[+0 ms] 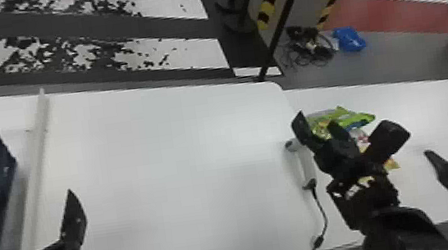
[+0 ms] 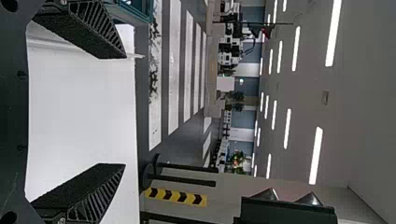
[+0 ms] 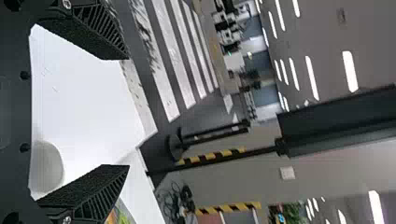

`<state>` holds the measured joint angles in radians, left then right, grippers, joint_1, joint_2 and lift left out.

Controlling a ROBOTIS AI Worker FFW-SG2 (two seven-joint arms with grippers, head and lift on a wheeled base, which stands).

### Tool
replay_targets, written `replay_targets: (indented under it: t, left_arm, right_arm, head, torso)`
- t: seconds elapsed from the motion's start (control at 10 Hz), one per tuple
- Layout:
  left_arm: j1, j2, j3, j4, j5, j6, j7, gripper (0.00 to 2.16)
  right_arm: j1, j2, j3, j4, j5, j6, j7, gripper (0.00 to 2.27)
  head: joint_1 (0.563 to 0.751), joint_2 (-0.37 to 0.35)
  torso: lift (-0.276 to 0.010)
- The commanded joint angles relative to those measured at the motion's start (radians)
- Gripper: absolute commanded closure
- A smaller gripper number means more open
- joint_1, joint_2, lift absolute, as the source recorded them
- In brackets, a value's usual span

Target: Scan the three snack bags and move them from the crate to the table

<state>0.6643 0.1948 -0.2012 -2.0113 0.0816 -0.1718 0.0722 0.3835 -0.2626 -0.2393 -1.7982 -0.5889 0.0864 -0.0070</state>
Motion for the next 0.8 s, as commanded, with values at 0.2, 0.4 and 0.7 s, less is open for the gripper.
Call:
replay_targets:
  t: [0.2,0.4,0.7]
  left_arm:
    - [0.008,0.000,-0.004,-0.018,-0.017,0.012,0.011,0.04]
    - [0.011,0.002,0.014,-0.026,-0.014,0.024,0.023,0.03]
    - [0.021,0.003,0.045,-0.040,0.032,0.018,0.029,0.05]
  right_arm:
    - [0.169,0.052,0.176,-0.170,0.261,-0.056,0.084,0.23]
    - [0.225,0.095,0.235,-0.171,0.339,-0.142,0.084,0.21]
    - [0.288,0.109,0.250,-0.171,0.350,-0.237,0.082,0.17]
  head:
    - [0.695,-0.242]
    - [0.695,-0.172]
    - [0.695,-0.101]
  torso:
    - [-0.062]
    - [-0.062]
    - [-0.062]
